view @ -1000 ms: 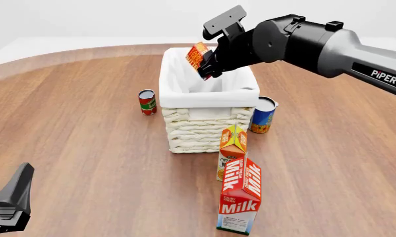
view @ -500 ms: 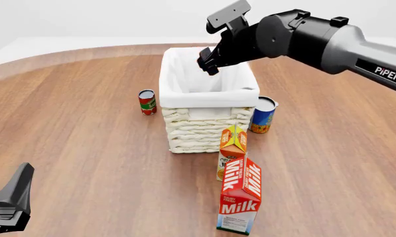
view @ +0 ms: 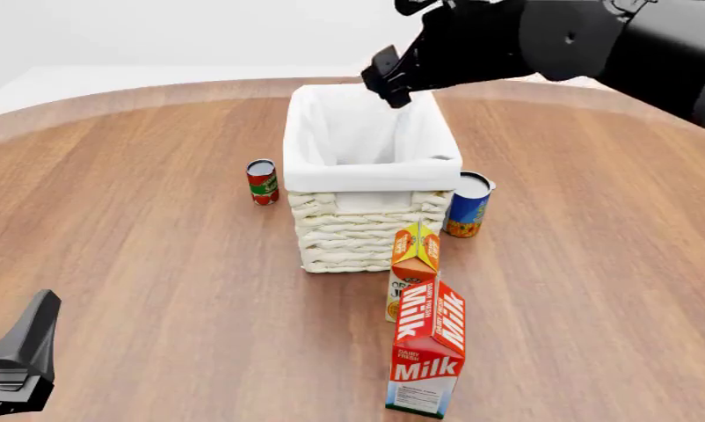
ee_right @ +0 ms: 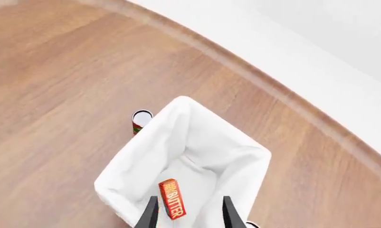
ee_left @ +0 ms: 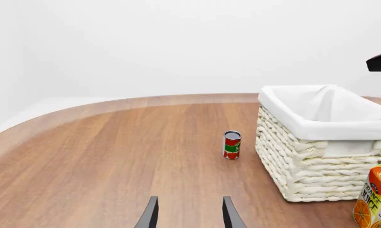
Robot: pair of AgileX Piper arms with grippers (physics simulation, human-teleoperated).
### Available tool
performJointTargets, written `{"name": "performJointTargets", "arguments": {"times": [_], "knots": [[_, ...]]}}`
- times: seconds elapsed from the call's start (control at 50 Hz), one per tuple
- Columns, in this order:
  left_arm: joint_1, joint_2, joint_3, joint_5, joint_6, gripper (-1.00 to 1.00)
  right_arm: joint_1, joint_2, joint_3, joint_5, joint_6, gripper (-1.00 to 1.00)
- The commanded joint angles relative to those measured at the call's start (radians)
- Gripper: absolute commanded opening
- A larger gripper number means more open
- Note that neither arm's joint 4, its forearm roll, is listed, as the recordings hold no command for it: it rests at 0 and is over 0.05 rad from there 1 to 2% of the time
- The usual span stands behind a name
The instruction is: Pick up the butter and put it in the basket.
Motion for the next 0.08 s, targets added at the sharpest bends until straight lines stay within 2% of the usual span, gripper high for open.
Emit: {"name": "performJointTargets", "arguments": {"times": [0.02,0.04,0.06,0.08], "knots": [[0.000,0.000,0.000,0.000,0.000,1.00,0.039,-0.255,0.191,-0.035,0.014,1.00],[0.000,0.000,0.000,0.000,0.000,1.00,0.052,-0.328,0.254,-0.051,0.009,1.00],[0.000,0.000,0.000,0.000,0.000,1.00,0.052,-0.329,0.256,-0.052,0.009,1.00],[0.000,0.000,0.000,0.000,0.000,1.00,0.055,-0.416,0.317,-0.079,0.000,1.00]]}}
